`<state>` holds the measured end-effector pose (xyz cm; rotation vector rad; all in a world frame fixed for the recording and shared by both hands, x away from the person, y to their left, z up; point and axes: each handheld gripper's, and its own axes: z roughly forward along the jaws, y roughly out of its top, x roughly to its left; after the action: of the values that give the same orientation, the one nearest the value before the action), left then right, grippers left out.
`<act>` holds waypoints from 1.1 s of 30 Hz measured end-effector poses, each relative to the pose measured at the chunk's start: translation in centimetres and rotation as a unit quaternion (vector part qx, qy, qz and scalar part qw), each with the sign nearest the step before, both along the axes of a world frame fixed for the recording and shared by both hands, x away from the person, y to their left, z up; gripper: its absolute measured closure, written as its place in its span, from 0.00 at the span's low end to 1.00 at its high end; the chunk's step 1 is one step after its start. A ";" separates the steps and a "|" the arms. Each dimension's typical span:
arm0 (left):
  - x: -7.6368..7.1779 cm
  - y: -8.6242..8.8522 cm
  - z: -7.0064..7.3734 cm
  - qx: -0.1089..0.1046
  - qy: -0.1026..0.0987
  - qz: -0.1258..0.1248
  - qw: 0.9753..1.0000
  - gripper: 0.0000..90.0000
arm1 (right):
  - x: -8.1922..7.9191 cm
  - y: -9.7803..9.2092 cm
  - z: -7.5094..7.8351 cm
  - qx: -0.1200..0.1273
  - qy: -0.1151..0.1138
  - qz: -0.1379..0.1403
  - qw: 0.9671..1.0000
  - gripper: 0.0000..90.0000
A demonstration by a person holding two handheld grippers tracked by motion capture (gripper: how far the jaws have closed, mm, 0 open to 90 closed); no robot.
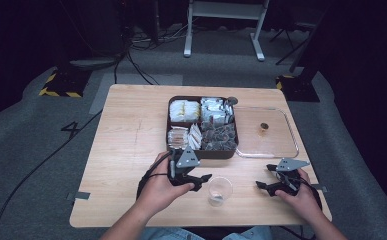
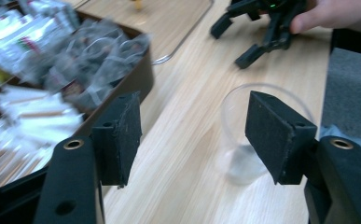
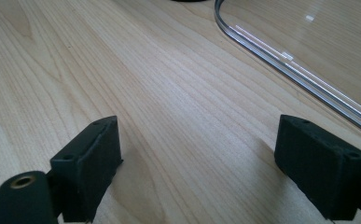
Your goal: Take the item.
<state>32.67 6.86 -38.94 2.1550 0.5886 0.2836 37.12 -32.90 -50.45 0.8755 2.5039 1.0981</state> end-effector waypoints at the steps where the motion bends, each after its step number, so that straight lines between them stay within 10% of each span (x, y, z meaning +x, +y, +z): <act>1: 0.0 0.4 0.0 0.002 0.000 0.006 1.000 0.40 | 0.0 0.0 0.0 0.000 0.000 -0.002 1.000 0.16; 17: -0.6 7.7 -1.5 0.018 0.003 0.108 0.994 0.37 | -0.2 0.1 0.0 0.000 0.001 -0.011 1.000 0.16; 33: 0.6 12.5 -5.2 0.073 0.029 0.173 0.982 0.35 | -0.2 0.1 0.0 0.000 0.001 -0.012 1.000 0.16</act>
<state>33.29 19.39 -44.15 2.1989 1.0073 0.4658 36.91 -32.79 -50.45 0.9038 2.4886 1.0903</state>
